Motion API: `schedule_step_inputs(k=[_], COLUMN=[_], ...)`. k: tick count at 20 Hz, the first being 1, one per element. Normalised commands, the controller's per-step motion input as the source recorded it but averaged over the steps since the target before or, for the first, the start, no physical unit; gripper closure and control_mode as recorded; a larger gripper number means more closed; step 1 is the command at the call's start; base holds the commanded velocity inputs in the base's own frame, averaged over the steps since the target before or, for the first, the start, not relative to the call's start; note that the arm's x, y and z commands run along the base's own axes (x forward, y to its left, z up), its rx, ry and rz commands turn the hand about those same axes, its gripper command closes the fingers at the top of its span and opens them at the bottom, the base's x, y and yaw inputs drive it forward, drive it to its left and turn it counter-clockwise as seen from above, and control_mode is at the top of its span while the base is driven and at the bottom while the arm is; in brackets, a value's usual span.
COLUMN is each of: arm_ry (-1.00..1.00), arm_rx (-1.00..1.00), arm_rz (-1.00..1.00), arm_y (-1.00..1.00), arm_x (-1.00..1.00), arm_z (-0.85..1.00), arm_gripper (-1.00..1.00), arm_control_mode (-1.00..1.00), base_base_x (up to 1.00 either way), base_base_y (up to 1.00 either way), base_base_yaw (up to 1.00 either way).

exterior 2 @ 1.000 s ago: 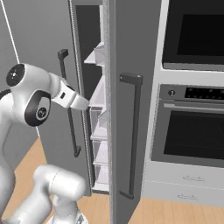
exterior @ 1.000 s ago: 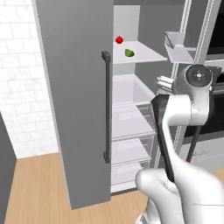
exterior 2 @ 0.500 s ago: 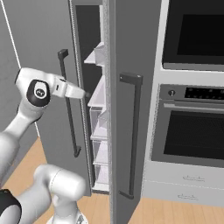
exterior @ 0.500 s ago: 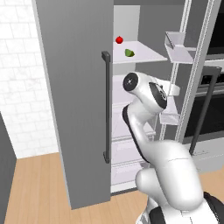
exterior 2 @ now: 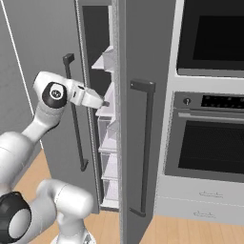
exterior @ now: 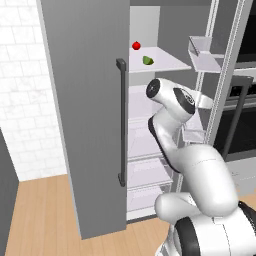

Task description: Grab a lemon wedge from the fridge and one ice cube from the ice bowl, and put them in the glass of lemonade.

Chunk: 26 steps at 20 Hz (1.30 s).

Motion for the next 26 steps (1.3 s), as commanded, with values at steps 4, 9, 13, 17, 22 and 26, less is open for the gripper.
schedule_step_inputs(k=[4, 9, 13, 17, 22, 26], arm_ry=[0.00, 0.00, 0.00, 0.00, -0.04, -0.10], arm_rx=[0.00, 0.00, 0.00, 0.03, 0.05, 0.03], arm_rz=[-0.10, -0.13, -0.12, -0.12, -0.08, -0.02], arm_y=[-0.86, -1.00, -1.00, -1.00, -1.00, -0.35], arm_x=[0.00, -0.30, -0.48, -0.52, -0.50, -0.52], arm_z=[0.00, 0.00, 0.00, 0.00, 0.00, 0.03], arm_gripper=[-1.00, -1.00, -1.00, -1.00, -1.00, -1.00], arm_control_mode=[-1.00, -1.00, -1.00, -1.00, -1.00, -1.00], base_base_x=[0.00, 0.00, 0.00, 0.00, 0.00, 0.00], base_base_y=[0.00, 0.00, 0.00, 0.00, 0.00, 0.00], base_base_yaw=[0.00, 0.00, 0.00, 0.00, 0.00, 0.00])
